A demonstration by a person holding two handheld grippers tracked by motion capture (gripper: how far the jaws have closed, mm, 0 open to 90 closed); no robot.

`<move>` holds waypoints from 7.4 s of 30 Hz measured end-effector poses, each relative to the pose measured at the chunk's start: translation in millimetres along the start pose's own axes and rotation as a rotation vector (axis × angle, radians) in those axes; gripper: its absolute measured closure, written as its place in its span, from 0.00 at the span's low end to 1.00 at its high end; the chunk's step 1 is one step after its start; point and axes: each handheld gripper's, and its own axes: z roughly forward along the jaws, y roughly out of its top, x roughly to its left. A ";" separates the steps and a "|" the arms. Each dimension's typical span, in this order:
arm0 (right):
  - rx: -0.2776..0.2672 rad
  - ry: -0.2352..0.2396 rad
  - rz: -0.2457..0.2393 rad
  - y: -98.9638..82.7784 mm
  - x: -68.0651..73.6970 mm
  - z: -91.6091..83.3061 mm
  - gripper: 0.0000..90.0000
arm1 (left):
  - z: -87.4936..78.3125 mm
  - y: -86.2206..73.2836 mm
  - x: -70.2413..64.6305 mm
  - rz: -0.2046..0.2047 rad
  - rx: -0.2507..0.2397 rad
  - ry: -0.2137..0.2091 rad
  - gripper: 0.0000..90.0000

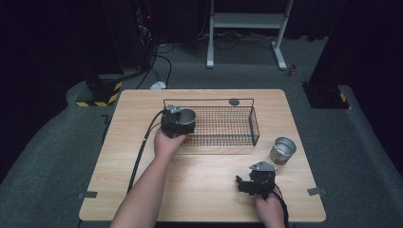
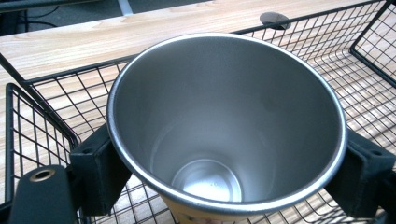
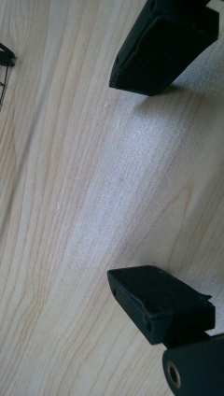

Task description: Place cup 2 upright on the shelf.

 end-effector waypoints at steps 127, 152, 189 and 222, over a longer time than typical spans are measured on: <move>-0.001 0.001 -0.001 -0.2 0.3 -0.1 0.10 | -104.5 -131.7 26.3 0.030 0.043 -0.111 0.08; 0.001 0.020 -0.016 -1.9 -0.1 -2.0 0.09 | -107.2 -173.4 11.6 0.130 0.136 -0.047 0.00; -0.119 -0.048 0.008 -8.3 -28.1 -38.2 0.10 | -106.1 -173.1 13.7 0.143 0.130 -0.060 0.00; -0.207 -0.161 0.135 -18.1 -85.6 -62.9 0.10 | -106.7 -174.4 13.8 0.139 0.120 -0.062 0.01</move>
